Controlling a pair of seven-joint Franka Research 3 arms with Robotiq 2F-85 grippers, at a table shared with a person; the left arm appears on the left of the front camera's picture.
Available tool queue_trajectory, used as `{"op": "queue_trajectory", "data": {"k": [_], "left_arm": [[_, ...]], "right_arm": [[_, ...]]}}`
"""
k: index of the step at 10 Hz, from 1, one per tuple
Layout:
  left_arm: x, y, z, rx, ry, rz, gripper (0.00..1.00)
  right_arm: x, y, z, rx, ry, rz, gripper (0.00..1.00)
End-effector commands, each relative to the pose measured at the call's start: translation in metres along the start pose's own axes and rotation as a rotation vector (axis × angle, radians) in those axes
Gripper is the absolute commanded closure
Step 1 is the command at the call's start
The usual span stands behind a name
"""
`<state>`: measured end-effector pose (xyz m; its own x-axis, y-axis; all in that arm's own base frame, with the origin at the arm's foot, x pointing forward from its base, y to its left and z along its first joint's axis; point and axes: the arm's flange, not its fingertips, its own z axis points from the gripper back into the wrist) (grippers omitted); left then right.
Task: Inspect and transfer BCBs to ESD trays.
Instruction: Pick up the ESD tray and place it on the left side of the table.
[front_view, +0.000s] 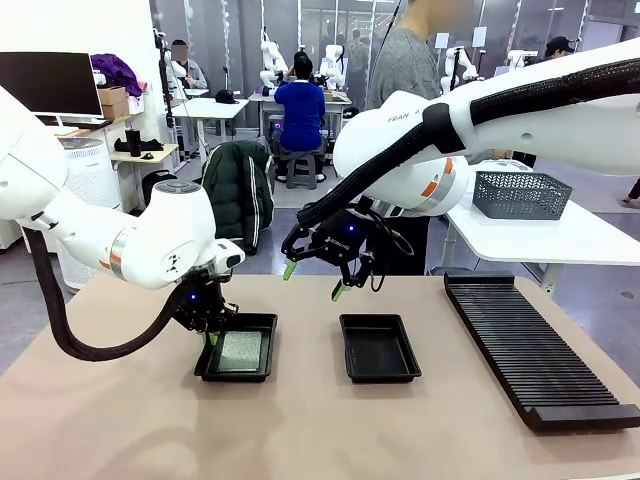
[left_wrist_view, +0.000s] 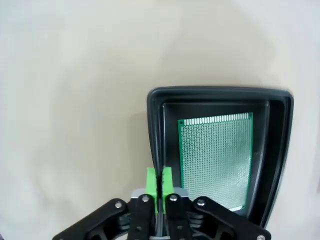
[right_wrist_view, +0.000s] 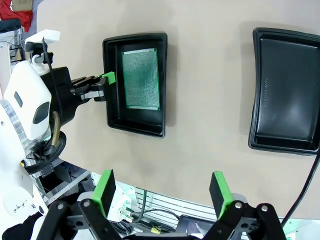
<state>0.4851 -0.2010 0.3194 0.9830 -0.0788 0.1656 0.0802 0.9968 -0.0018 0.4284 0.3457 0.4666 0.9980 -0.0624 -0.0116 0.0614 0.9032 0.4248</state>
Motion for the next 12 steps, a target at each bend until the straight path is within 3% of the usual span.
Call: {"op": "queue_trajectory", "data": {"k": [1, 8, 12], "left_arm": [[0.001, -0.003, 0.004, 0.016, 0.011, 0.021, 1.0], [-0.004, 0.022, 0.008, 0.001, 0.052, 0.056, 1.0], [-0.028, 0.09, -0.001, -0.023, 0.025, 0.134, 1.0]], "right_arm": [[0.0, 0.0, 0.001, -0.006, -0.005, -0.014, 0.0], [0.0, 0.0, 0.001, -0.006, -0.005, -0.014, 0.0], [0.0, 0.0, 0.001, -0.006, -0.005, -0.014, 0.0]]}}
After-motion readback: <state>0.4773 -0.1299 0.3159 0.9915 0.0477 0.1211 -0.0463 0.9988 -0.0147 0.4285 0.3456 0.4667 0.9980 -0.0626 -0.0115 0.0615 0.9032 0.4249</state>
